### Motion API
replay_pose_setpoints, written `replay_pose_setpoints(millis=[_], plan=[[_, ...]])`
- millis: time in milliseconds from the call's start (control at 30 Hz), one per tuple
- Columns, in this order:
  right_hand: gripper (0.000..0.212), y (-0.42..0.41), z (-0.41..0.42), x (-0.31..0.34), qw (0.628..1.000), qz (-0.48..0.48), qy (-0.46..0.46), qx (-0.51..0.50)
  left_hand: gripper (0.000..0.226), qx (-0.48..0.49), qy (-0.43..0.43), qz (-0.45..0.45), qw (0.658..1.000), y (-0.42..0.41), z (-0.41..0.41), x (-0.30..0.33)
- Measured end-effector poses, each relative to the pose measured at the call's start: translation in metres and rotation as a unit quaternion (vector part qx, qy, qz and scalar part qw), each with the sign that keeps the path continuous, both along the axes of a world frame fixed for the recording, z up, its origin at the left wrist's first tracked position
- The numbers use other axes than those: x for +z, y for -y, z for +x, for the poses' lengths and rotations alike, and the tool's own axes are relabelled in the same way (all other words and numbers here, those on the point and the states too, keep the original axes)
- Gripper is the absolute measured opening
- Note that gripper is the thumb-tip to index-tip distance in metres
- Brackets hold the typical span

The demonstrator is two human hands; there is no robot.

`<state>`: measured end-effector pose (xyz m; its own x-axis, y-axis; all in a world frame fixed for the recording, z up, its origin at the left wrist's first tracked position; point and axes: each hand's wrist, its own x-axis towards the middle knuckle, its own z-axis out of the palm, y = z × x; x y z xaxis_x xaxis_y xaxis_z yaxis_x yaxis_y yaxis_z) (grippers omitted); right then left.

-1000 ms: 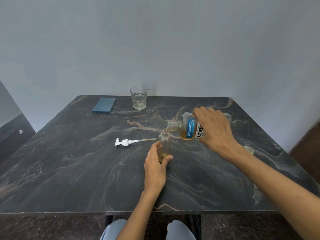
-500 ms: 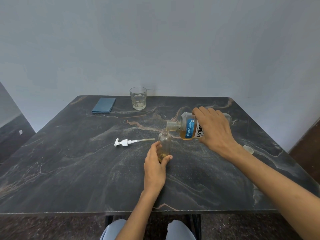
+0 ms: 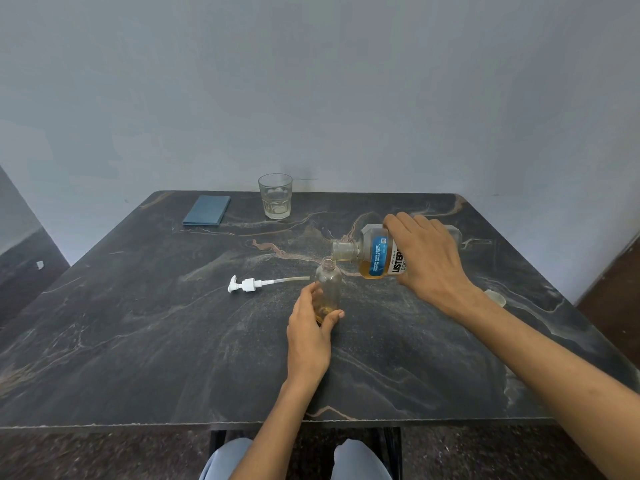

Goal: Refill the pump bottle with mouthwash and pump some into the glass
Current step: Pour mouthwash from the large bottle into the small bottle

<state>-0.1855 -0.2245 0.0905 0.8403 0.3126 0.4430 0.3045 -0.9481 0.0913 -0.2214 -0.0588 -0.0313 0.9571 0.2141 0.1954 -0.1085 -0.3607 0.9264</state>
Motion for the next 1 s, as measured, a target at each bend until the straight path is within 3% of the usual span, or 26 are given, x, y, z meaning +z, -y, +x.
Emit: replay_pose_setpoints(millis=[1000], plan=[[0.06,0.0007,0.0028,0.001,1.0,-0.019,0.001,-0.004,0.063,-0.005,-0.004,0.007,1.0,-0.0004,-0.0005,-0.0014]])
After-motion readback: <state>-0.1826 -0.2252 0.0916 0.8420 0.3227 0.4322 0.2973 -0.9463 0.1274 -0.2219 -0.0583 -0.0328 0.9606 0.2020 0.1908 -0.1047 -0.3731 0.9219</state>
